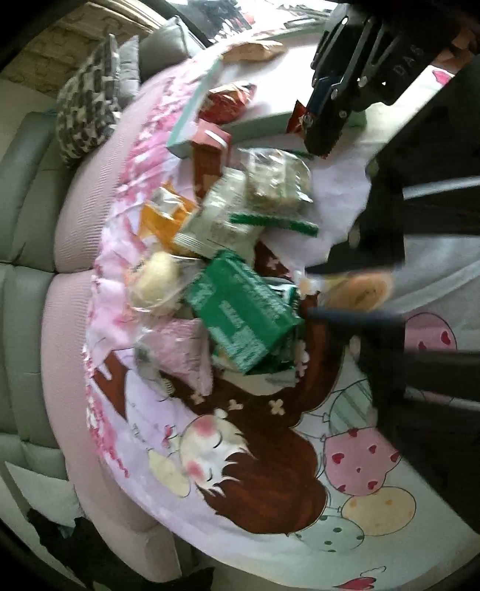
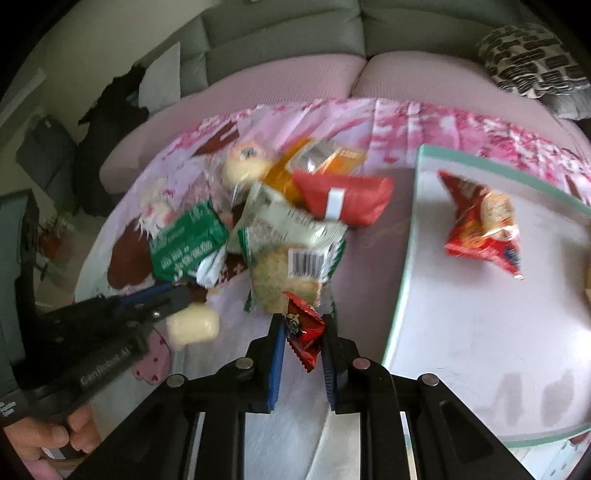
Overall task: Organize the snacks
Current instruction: 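Grasp the yellow pudding cup with the left tool while the right tool grasps the small red candy, then carry the cup and candy over the tray and open both tools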
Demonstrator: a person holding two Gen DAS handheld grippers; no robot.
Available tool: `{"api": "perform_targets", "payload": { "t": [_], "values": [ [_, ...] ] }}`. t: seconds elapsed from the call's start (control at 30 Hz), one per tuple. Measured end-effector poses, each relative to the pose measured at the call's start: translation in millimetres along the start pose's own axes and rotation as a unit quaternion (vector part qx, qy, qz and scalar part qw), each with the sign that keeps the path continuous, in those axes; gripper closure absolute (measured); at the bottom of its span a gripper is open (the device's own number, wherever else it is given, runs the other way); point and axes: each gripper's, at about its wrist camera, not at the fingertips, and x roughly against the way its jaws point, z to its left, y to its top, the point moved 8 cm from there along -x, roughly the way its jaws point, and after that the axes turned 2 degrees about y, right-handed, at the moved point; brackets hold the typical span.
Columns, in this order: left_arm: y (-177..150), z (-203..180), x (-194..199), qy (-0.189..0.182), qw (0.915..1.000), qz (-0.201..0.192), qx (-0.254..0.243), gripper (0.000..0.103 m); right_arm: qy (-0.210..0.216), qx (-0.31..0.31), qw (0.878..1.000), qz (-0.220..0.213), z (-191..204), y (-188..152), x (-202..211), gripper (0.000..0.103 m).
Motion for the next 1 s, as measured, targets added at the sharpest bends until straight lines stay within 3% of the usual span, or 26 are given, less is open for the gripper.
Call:
{"api": "perform_targets", "payload": {
  "t": [0.27,0.33,0.4,0.43,0.8,0.83,1.0],
  "values": [
    [-2.9,1.4,-4.4,0.007,0.9998,0.013,-0.011,0.089,0.003,-0.014,1.0,-0.006,-8.1,4.4,6.3,0.083],
    [-5.6,0.5,-5.7,0.01,0.9997,0.019,-0.014,0.08,0.005,-0.019,1.0,0.004,-9.3,-1.6,1.1,0.083],
    [-11.2,-2.2,-8.8,0.011,0.9992,0.03,-0.022,0.06,0.004,-0.019,1.0,0.01,-9.8,-5.8,-2.1,0.083],
    [-13.3,-3.4,-10.9,0.012,0.999,0.035,-0.026,0.058,0.003,-0.018,1.0,0.012,-10.7,-8.6,-3.0,0.083],
    [-30.6,-11.9,-20.1,0.026,0.9969,0.06,-0.044,0.054,0.009,-0.026,0.999,0.027,-12.0,-24.2,-5.2,0.083],
    [-34.0,-17.2,-21.6,-0.002,0.9973,0.065,-0.034,0.053,0.009,-0.027,0.999,0.027,-12.2,-23.5,-5.4,0.083],
    [-37.4,-16.0,-26.0,0.002,0.9973,0.069,-0.026,0.054,0.009,-0.034,0.999,0.026,-15.8,-24.3,-3.2,0.083]
  ]
}}
